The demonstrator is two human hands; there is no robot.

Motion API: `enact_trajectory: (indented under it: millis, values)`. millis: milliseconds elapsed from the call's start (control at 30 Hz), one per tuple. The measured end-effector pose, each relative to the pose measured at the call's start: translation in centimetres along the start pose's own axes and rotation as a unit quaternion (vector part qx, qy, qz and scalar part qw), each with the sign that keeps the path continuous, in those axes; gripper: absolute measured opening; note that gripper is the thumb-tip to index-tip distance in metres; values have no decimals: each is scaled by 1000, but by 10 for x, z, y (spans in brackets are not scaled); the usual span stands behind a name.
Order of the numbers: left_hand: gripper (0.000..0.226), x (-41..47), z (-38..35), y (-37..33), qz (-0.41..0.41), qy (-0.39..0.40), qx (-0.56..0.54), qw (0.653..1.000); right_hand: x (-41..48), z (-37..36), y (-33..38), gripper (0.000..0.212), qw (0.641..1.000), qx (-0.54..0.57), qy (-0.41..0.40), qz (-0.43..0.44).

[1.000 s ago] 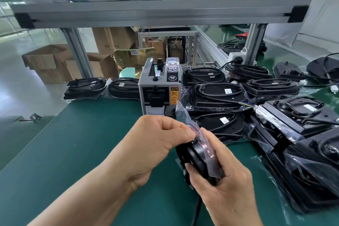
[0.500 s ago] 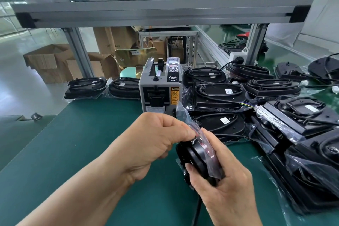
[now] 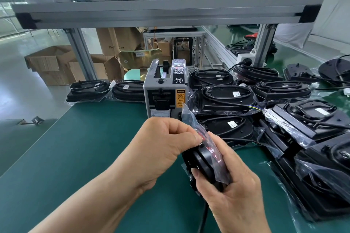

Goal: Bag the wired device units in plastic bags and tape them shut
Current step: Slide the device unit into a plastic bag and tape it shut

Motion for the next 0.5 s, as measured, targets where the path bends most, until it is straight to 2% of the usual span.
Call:
enact_trajectory:
  millis: [233,333,400,500]
  values:
    - [6,-3,-1,4,-34,-37,71,996,0,0,2,75,1000,-20,-2,7]
    - [8,-6,-3,6,-54,-66,94,992,1,0,3,75,1000,-30,0,5]
    - [16,-9,-5,9,-49,-92,93,990,1,0,4,75,999,-37,-2,9]
    - [13,-12,-10,13,-31,-118,67,990,2,0,3,75,999,-44,-6,10]
Point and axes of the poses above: each hand's wrist, its own x-axis towards the middle knuckle, its own z-axis out of the back of the hand, y = z × x, the point moved 4 cm from there along x, towards the middle knuckle, and after that the axes turned 12 degrees about x, right-handed, at the moved point
